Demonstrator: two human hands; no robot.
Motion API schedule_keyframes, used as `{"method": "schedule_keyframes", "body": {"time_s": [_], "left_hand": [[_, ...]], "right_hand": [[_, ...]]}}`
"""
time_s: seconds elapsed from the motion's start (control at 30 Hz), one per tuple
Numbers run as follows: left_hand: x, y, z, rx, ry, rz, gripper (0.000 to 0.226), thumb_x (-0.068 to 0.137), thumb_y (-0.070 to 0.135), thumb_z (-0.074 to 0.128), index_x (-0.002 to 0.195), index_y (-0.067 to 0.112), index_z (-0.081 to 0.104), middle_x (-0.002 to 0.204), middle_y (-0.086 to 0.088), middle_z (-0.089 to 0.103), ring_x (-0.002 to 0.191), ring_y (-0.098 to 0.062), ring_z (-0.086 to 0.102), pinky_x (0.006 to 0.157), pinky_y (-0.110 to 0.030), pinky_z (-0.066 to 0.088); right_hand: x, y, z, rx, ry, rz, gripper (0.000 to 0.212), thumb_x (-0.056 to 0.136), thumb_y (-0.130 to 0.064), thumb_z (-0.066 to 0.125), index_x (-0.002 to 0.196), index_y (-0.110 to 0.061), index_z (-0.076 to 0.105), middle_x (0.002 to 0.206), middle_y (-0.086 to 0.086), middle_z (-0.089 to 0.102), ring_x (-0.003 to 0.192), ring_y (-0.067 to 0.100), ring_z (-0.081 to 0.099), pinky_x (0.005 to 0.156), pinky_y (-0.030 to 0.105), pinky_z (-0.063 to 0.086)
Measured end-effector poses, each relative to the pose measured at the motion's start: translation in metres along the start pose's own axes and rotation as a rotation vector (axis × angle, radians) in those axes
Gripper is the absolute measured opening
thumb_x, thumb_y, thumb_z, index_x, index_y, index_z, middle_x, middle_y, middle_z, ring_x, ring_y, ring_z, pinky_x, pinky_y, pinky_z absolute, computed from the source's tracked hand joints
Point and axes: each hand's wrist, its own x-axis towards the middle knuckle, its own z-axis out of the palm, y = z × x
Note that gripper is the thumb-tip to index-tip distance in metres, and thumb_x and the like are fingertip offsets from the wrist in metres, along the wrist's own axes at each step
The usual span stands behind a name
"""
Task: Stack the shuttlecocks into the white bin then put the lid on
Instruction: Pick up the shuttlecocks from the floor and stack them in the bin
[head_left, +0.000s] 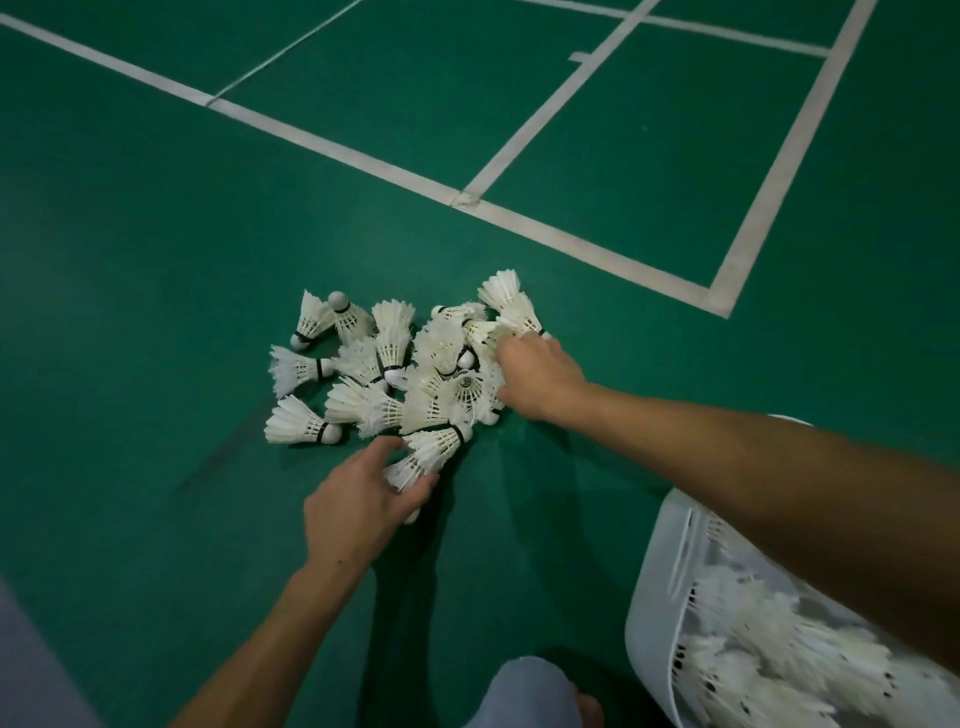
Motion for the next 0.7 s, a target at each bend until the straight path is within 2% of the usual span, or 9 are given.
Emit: {"method": "schedule_keyframes", "body": {"time_s": [0.07,0.13,0.17,0.27,0.4,0.5,0.63,0.7], "left_hand": [[-0.003,0.000,-0.007,-0.068,-0.043,-0.018,0.056,0.081,0.079,0.063,0.123,0.043,0.061,0.091,0.013,0.069,0.093,-0.017,0.068,0.065,-0.031,0.048],[-0.009,0.000,-0.014,-0.126,-0.077,-0.051,0.053,0.081,0.074,0.067,0.123,0.042,0.061,0.085,0.013,0.065,0.090,-0.018,0.066,0.067,-0.032,0.050],[-0.012,0.000,-0.018,-0.155,-0.084,-0.065,0.052,0.081,0.071,0.069,0.123,0.042,0.061,0.081,0.014,0.064,0.085,-0.017,0.066,0.066,-0.032,0.051],[-0.025,0.006,-0.029,-0.216,-0.079,-0.050,0.048,0.081,0.067,0.073,0.120,0.043,0.059,0.075,0.013,0.065,0.072,-0.009,0.064,0.063,-0.032,0.054],[-0.039,0.031,-0.051,-0.310,-0.043,0.029,0.053,0.078,0.073,0.072,0.119,0.043,0.056,0.074,0.012,0.065,0.069,-0.007,0.065,0.064,-0.037,0.058],[-0.051,0.059,-0.069,-0.376,-0.004,0.138,0.060,0.076,0.079,0.066,0.123,0.041,0.056,0.085,0.015,0.065,0.074,-0.004,0.066,0.068,-0.039,0.060],[-0.070,0.097,-0.086,-0.464,0.022,0.249,0.053,0.082,0.066,0.077,0.123,0.037,0.059,0.083,0.025,0.057,0.074,0.007,0.058,0.069,-0.040,0.059],[-0.083,0.114,-0.089,-0.487,0.015,0.300,0.052,0.080,0.069,0.072,0.120,0.039,0.058,0.083,0.023,0.061,0.071,0.003,0.062,0.067,-0.041,0.059]], "right_hand": [[0.003,0.002,0.001,-0.006,-0.045,-0.011,0.021,0.087,-0.001,0.069,0.090,-0.014,0.052,0.092,0.007,0.062,0.101,0.035,0.065,0.082,0.052,0.060],[-0.001,0.004,-0.006,0.026,-0.070,-0.039,0.027,0.089,-0.010,0.076,0.080,-0.017,0.051,0.081,0.003,0.062,0.087,0.027,0.068,0.073,0.042,0.058],[-0.007,0.006,-0.013,0.036,-0.081,-0.058,0.027,0.089,-0.018,0.080,0.080,-0.019,0.054,0.081,0.001,0.063,0.082,0.024,0.066,0.070,0.037,0.054],[-0.031,0.016,-0.035,0.056,-0.052,-0.089,0.020,0.088,-0.030,0.083,0.092,-0.021,0.066,0.094,0.000,0.068,0.085,0.022,0.063,0.071,0.034,0.047],[-0.078,0.028,-0.069,0.096,0.102,-0.099,0.014,0.091,-0.033,0.078,0.092,-0.022,0.069,0.094,0.000,0.071,0.086,0.024,0.067,0.070,0.035,0.051],[-0.126,0.040,-0.098,0.196,0.256,-0.069,0.016,0.092,-0.034,0.075,0.084,-0.023,0.067,0.084,-0.004,0.070,0.081,0.022,0.067,0.072,0.039,0.057],[-0.198,0.066,-0.118,0.338,0.435,0.004,0.015,0.092,-0.036,0.074,0.085,-0.024,0.068,0.076,-0.010,0.065,0.074,0.016,0.062,0.070,0.040,0.056],[-0.232,0.080,-0.118,0.378,0.478,0.057,0.016,0.092,-0.036,0.074,0.088,-0.022,0.069,0.076,-0.008,0.066,0.072,0.018,0.062,0.070,0.042,0.056]]}}
